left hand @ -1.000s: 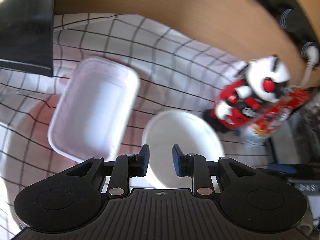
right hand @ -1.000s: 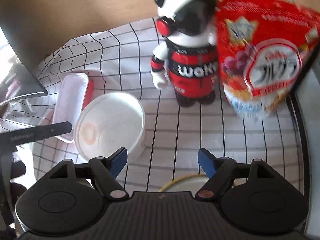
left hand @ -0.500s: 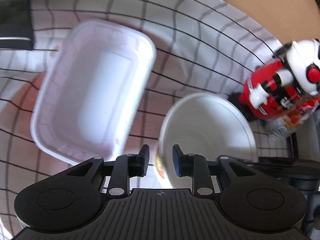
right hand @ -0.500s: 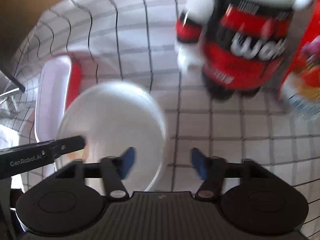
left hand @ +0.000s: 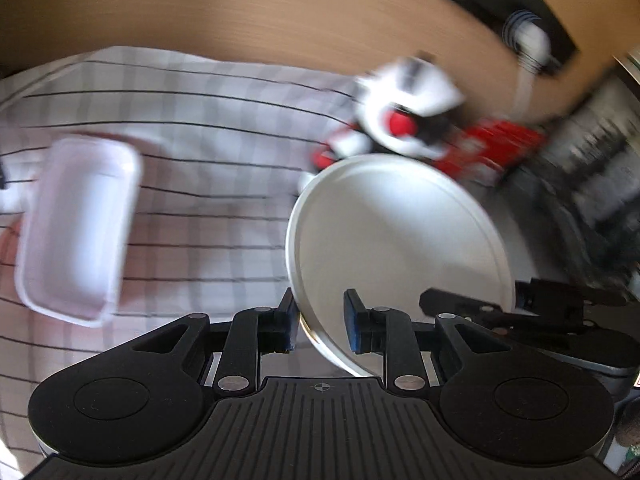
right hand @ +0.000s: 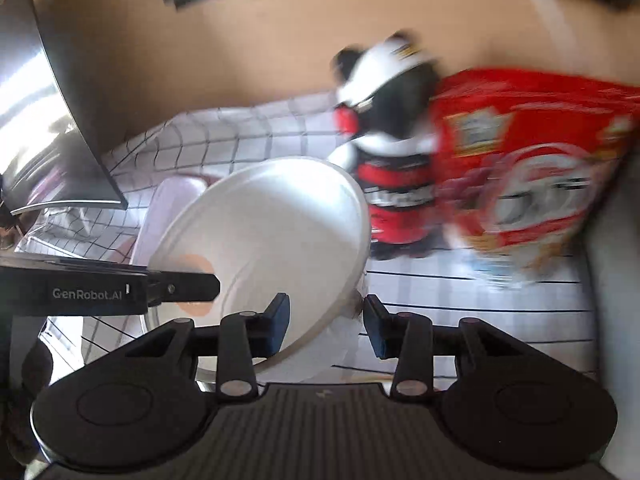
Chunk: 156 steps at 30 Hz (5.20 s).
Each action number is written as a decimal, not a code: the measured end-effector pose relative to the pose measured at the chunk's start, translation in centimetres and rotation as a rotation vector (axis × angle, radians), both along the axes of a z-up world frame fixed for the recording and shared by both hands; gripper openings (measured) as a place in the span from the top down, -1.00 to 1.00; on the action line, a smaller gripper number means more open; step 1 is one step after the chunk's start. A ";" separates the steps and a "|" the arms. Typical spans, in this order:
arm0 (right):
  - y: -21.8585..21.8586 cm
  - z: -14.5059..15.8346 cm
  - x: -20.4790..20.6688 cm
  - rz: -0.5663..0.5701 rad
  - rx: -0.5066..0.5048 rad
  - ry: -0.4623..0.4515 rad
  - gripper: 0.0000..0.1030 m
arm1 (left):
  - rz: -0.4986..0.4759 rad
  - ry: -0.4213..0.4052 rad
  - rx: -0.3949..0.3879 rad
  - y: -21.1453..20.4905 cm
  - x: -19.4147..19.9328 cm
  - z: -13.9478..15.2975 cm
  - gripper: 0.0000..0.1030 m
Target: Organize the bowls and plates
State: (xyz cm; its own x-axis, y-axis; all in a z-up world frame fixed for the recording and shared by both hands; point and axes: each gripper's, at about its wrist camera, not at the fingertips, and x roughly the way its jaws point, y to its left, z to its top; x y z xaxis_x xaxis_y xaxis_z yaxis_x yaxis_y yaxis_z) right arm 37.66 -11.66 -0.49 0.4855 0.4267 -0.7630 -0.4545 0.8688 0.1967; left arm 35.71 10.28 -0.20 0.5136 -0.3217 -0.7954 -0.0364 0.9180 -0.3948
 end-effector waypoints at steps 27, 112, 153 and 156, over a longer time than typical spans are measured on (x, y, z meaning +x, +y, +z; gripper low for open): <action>-9.1 -4.2 -5.4 -0.124 0.055 0.124 -0.26 | -0.211 0.149 0.040 -8.1 -2.7 -2.3 0.40; 9.5 -13.5 -14.3 -0.070 0.067 0.378 -0.23 | 0.196 0.197 0.000 14.0 -13.4 -11.3 0.37; 10.8 -11.5 -11.8 0.089 -0.058 0.170 -0.22 | 0.333 0.131 0.036 13.9 -12.1 -10.0 0.45; 10.2 -9.8 -13.0 0.110 -0.061 0.093 -0.22 | 0.348 0.051 0.058 13.9 -12.9 -7.9 0.45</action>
State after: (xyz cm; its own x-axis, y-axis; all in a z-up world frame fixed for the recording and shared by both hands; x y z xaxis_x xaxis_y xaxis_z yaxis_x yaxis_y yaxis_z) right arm 24.65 -1.43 -10.31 0.3645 0.4249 -0.8286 -0.5300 0.8263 0.1906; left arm 22.85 24.17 -8.05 0.5436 -0.0881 -0.8347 -0.3692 0.8680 -0.3321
